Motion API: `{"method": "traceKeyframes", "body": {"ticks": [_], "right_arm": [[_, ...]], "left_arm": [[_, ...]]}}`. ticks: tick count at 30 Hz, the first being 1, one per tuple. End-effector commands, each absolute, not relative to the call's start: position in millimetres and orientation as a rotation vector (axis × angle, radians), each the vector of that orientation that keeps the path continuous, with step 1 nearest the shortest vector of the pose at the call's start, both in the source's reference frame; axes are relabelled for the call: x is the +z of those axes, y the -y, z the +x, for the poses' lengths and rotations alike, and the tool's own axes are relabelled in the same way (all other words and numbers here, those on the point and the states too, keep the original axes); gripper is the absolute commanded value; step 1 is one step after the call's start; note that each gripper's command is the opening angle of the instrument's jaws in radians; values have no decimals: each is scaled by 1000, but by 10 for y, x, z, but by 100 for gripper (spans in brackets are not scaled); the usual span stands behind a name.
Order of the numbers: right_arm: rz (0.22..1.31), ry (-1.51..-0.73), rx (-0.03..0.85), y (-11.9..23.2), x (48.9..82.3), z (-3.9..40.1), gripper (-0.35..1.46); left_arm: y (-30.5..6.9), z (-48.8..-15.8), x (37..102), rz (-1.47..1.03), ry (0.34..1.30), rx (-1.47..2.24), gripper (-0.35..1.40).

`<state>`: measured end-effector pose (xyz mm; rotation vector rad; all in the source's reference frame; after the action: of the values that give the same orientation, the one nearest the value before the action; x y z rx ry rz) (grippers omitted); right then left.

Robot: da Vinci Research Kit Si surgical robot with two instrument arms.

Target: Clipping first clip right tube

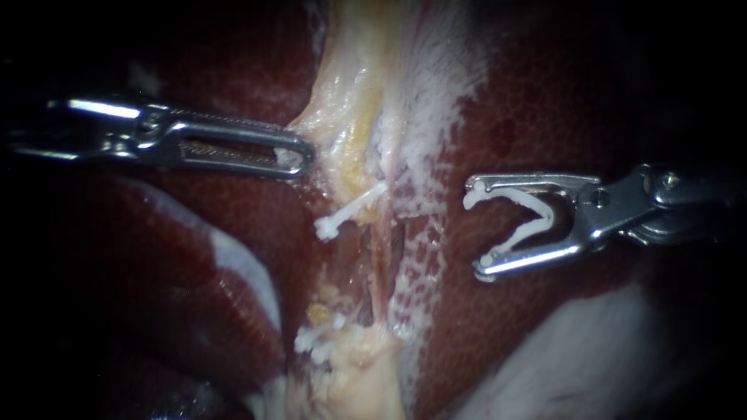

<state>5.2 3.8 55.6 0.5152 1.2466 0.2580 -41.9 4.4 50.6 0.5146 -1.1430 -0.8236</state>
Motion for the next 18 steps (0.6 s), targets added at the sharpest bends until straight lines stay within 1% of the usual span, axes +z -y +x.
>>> {"method": "traceKeyframes", "body": {"ticks": [1,11,18], "right_arm": [[515,-1247,258,-38,556,53,60],[516,-1246,261,-33,560,53,60],[535,-1231,302,-3,586,69,60]], "left_arm": [[-43,-419,506,515,1143,-824,-33],[-44,-418,504,517,1143,-823,-33],[-55,-402,501,514,1141,-830,-35]]}}
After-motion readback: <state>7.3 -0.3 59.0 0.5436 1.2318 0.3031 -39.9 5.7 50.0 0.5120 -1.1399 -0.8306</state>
